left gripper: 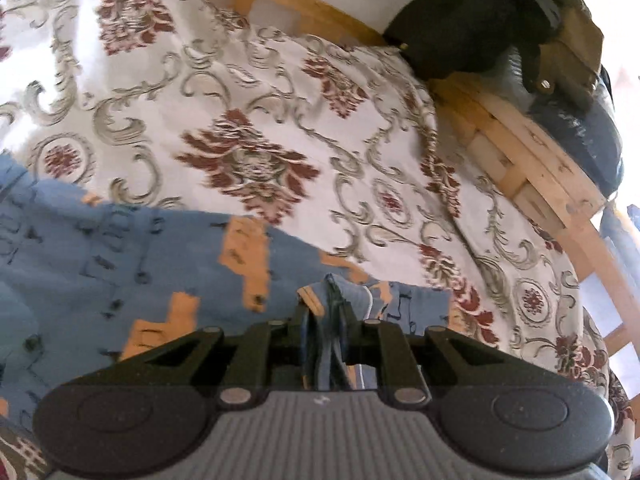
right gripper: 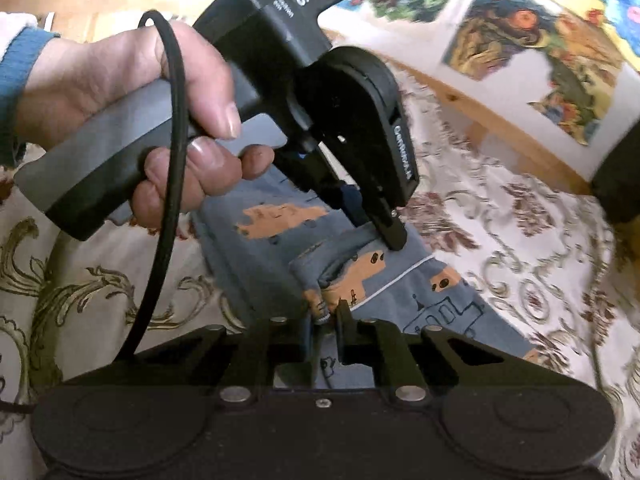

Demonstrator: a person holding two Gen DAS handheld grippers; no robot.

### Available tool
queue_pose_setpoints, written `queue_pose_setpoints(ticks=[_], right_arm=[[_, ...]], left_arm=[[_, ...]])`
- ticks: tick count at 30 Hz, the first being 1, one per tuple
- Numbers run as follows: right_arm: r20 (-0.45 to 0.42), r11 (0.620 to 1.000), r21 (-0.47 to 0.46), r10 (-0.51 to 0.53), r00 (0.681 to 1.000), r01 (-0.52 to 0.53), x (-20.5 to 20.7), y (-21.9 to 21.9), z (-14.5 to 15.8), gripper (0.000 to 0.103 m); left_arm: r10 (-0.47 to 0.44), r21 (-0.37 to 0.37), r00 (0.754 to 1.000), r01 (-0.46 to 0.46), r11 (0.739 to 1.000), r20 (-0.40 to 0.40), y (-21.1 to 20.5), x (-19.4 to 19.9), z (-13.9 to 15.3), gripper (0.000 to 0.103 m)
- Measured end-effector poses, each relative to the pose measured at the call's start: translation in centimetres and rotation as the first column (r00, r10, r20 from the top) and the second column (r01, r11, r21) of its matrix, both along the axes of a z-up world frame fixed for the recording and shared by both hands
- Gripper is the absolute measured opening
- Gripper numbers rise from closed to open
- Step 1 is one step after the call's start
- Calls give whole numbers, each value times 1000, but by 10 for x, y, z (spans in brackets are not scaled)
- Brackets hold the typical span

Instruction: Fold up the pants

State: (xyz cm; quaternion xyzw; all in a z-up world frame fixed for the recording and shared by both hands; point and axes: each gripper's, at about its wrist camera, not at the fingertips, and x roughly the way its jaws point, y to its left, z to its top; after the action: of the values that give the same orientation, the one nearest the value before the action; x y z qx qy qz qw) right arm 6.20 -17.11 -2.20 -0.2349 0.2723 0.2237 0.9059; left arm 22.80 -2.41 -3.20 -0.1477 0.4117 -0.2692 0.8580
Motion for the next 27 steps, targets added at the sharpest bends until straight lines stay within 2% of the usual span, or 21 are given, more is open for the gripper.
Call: queue_pose_setpoints(ticks=[5, 16, 20, 22, 24, 25, 26, 27], right_arm=[[-40, 999, -35, 8, 999, -9, 8, 16, -11, 12], [-36, 999, -31, 12, 999, -13, 12, 28, -15, 13], [-53, 998, -43, 37, 998, -40, 15, 30, -20, 18], [-48, 998, -19, 59, 997, -60, 13, 22, -15, 27], [-38, 997, 23, 74, 997, -73, 10, 4, -5, 68], [2, 997, 38, 69, 998, -69, 4, -8, 2, 74], [57, 997, 40, 59, 997, -62, -2, -21, 9, 83], [109, 999, 22, 42, 993, -45, -6, -33, 15, 89]], left_arm=[[-11, 14, 1000, 11, 1000, -18, 14, 9, -15, 16], [-53, 62, 999, 53, 997, 0, 24, 15, -13, 17], [-40, 87, 999, 41, 995, -8, 28, 16, -17, 23], [-37, 97, 999, 38, 995, -11, 28, 15, -16, 27], [-26, 117, 1000, 26, 993, 1, 28, 10, -10, 42], [-21, 129, 1000, 20, 991, 10, 28, 8, -6, 66], [-6, 144, 1000, 2, 990, 30, 27, 5, -2, 79], [10, 157, 998, -18, 987, 55, 27, 2, 2, 81]])
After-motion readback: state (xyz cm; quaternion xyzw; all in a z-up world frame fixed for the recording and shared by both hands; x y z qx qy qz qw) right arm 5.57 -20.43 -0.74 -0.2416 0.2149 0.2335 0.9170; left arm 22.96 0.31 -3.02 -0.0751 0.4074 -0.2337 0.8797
